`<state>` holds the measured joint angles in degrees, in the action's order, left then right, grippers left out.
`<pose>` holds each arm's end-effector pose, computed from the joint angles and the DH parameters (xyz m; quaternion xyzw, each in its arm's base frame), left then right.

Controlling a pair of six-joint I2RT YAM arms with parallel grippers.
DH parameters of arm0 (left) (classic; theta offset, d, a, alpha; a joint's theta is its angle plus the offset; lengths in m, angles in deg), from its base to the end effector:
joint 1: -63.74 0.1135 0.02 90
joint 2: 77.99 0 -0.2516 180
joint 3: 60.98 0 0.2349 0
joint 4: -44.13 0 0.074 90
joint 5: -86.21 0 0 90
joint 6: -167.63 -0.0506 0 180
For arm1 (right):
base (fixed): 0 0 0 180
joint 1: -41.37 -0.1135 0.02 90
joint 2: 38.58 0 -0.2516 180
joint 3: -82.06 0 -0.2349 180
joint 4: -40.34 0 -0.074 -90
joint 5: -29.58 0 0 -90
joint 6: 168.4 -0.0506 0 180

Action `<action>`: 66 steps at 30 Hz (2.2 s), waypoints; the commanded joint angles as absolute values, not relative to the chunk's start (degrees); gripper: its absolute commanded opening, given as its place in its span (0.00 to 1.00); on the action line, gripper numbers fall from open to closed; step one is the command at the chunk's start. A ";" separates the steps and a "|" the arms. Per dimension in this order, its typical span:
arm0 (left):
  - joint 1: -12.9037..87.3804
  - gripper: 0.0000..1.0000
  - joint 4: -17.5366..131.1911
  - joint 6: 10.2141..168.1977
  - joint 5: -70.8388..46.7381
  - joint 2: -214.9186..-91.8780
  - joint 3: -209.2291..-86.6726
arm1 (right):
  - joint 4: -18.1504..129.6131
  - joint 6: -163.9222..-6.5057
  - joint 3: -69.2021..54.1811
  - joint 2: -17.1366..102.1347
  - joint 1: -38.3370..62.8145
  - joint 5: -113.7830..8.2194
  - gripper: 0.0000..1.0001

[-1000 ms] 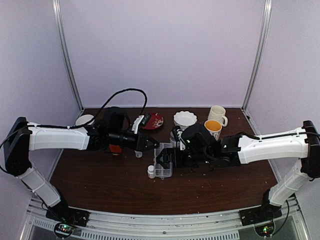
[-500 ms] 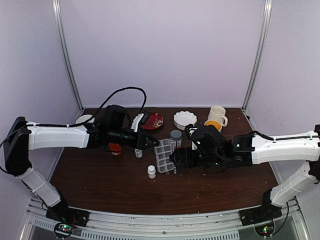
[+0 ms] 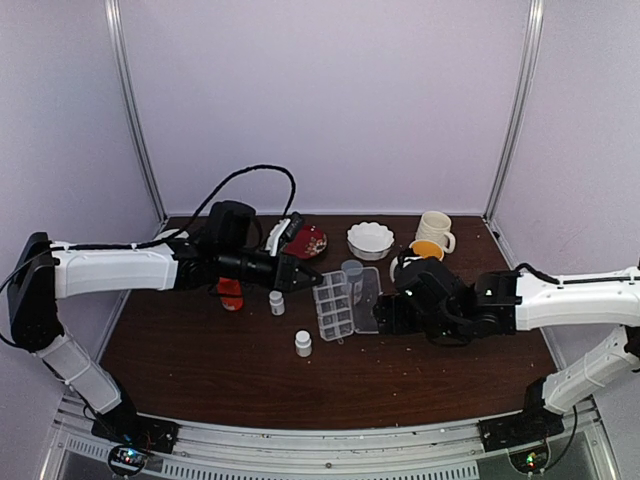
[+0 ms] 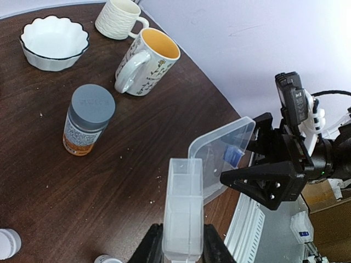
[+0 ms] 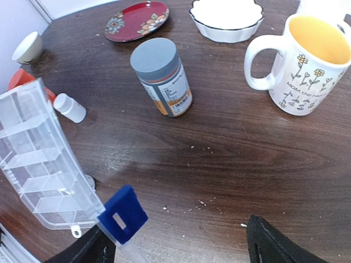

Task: Sort the pills into containers
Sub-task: Open the lid of the pill container, then pass from the left arm to the right, then place the pill container at the center of the board.

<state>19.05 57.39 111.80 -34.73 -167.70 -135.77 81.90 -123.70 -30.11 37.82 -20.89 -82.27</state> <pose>0.2300 -0.2641 0.2492 0.2122 0.8108 -0.4912 0.2370 0.1426 0.2308 0.2302 -0.0722 0.9225 0.1648 0.3416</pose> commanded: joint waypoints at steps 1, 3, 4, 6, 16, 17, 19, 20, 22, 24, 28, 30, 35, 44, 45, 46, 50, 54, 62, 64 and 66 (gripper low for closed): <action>18.95 0.23 56.04 112.37 -37.71 -167.95 -138.29 | 68.37 -117.18 -38.01 30.63 -20.73 -76.88 0.85; 18.97 0.23 56.03 112.51 -37.93 -167.88 -138.51 | 63.74 -115.82 -41.59 27.90 -20.56 -74.58 0.85; 19.00 0.23 56.03 112.58 -37.82 -167.77 -138.53 | 62.92 -115.47 -42.53 27.00 -20.41 -73.72 0.84; 19.23 0.23 56.07 112.80 -38.07 -167.74 -138.61 | 62.97 -115.02 -43.53 25.42 -20.17 -73.10 0.80; 19.65 0.24 52.13 115.78 -44.05 -168.87 -138.89 | 58.70 -112.75 -48.44 20.15 -19.64 -70.02 0.48; 19.70 0.24 50.97 116.52 -45.78 -169.16 -138.84 | 58.78 -112.60 -48.24 20.29 -19.66 -69.40 0.49; 19.63 0.24 48.40 118.25 -47.68 -169.39 -138.46 | 58.72 -112.59 -48.00 20.26 -19.63 -68.24 0.49; 19.74 0.24 47.21 118.97 -48.19 -169.40 -138.23 | 58.14 -112.54 -48.19 20.04 -19.59 -67.53 0.49; 19.71 0.24 46.15 119.58 -48.72 -169.41 -138.08 | 56.53 -112.34 -48.98 19.43 -19.63 -65.75 0.50; 19.78 0.24 46.10 119.64 -48.86 -169.46 -138.18 | 55.39 -112.39 -49.76 18.81 -19.63 -64.54 0.48; 19.80 0.24 45.66 119.99 -49.19 -169.80 -138.35 | 55.36 -112.58 -50.00 17.77 -19.54 -63.44 0.18; 19.92 0.24 45.93 119.73 -48.90 -169.89 -138.40 | 55.40 -112.82 -50.08 17.23 -19.54 -63.47 0.15; 19.99 0.40 50.55 115.98 -43.95 -169.88 -139.00 | 55.32 -114.13 -50.50 15.71 -19.37 -63.48 0.06; 20.02 0.71 58.58 103.49 -27.21 -167.20 -136.43 | 60.63 -120.52 -48.74 18.70 -16.94 -66.68 0.00; 19.95 0.71 58.58 102.34 -26.01 -166.34 -135.47 | 61.32 -121.34 -48.20 19.90 -16.50 -66.60 0.00; 19.96 0.71 58.58 101.16 -24.54 -165.79 -134.47 | 62.17 -122.15 -47.63 21.53 -16.14 -66.46 0.00; 19.33 0.71 59.41 96.98 -20.38 -164.15 -130.36 | 65.31 -124.30 -43.76 29.60 -14.85 -63.99 0.00; 17.67 0.72 61.60 93.72 -16.99 -164.36 -127.76 | 64.52 -125.36 -41.71 36.47 -14.80 -60.62 0.00; 14.06 0.72 60.69 94.26 -13.39 -165.07 -124.02 | 63.48 -127.21 -41.31 41.51 -14.05 -56.81 0.03; 12.91 0.72 61.34 93.95 -11.99 -165.79 -124.53 | 63.36 -127.26 -41.31 42.09 -13.86 -56.19 0.06; 12.01 0.72 61.96 93.80 -11.15 -166.91 -125.24 | 63.08 -127.20 -41.24 42.71 -13.70 -55.54 0.09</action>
<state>13.76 62.46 95.23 -14.66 -165.34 -124.18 63.67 -126.45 -42.90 41.69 -14.27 -57.37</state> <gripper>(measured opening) 0.717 0.064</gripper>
